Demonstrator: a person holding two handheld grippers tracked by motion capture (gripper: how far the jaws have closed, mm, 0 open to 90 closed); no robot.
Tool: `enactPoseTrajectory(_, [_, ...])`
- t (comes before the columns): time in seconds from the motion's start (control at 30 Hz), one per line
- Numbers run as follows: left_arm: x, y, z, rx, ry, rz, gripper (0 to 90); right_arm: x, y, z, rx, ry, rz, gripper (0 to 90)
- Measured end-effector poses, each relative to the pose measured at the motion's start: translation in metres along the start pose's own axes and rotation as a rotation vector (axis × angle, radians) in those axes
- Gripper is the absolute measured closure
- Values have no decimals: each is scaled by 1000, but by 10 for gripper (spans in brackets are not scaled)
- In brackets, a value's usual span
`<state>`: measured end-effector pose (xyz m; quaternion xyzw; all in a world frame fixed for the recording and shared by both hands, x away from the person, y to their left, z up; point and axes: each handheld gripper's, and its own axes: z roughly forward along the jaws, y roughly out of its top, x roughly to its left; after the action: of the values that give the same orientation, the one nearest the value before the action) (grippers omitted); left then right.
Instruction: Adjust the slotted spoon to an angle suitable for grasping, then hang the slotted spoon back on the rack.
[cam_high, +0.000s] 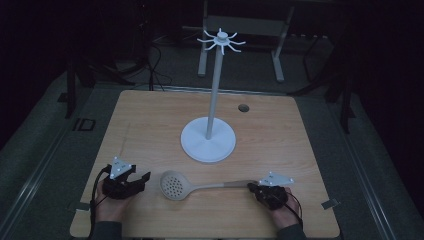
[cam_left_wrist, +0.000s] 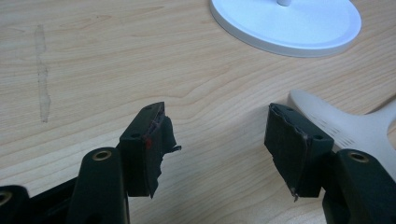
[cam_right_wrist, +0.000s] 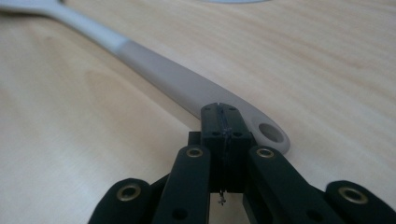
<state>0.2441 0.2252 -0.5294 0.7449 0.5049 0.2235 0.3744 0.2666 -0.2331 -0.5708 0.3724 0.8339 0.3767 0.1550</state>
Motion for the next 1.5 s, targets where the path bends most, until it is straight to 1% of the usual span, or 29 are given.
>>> enactPoseTrajectory(0.1, [-1,0,0,0,-3,2,393,-6,5,7,-11,-3,12,899])
enactPoseTrajectory(0.17, [-1,0,-1,-1,-3,0,394,-10,10,12,-12,-13,16,899])
enactPoseTrajectory(0.23, [-1,0,-1,-3,-5,-1,395,-13,14,18,-16,-23,15,899])
enactPoseTrajectory(0.43, [-2,1,-1,-2,-10,-3,399,-20,24,31,-32,-37,35,899])
enactPoseTrajectory(0.5, [-2,2,-1,-6,-13,-7,403,-21,26,34,-40,-41,39,899])
enactPoseTrajectory(0.57, [-3,4,-2,-9,-15,-6,404,-22,26,35,-44,-34,43,898])
enactPoseTrajectory(0.67, [-4,6,-4,-18,-17,-4,404,-23,25,32,-46,-41,50,894])
enactPoseTrajectory(0.8, [-3,6,-6,-28,-17,-10,405,-25,25,22,-85,-52,67,880])
enactPoseTrajectory(0.9, [-3,7,-7,-29,-19,-15,410,-28,23,14,-99,-63,71,866])
enactPoseTrajectory(0.97, [-3,7,-6,-25,-24,-16,424,-31,22,9,-99,-78,78,862])
enactPoseTrajectory(1.13, [-7,9,-6,-20,-34,-4,433,-46,17,0,-120,-110,131,836])
enactPoseTrajectory(1.17, [-7,9,-6,-19,-35,-1,434,-48,17,-1,-121,-118,129,823])
enactPoseTrajectory(1.23, [-9,11,-7,-21,-35,-7,438,-50,16,-3,-122,-132,129,787])
enactPoseTrajectory(1.37, [-12,13,-8,-15,-44,-28,448,-50,17,-3,-122,-148,124,743])
enactPoseTrajectory(1.43, [-14,15,-9,-17,-45,-24,448,-49,17,-4,-123,-150,120,725])
enactPoseTrajectory(1.5, [-16,18,-9,-19,-47,-20,448,-50,17,-5,-124,-158,125,712])
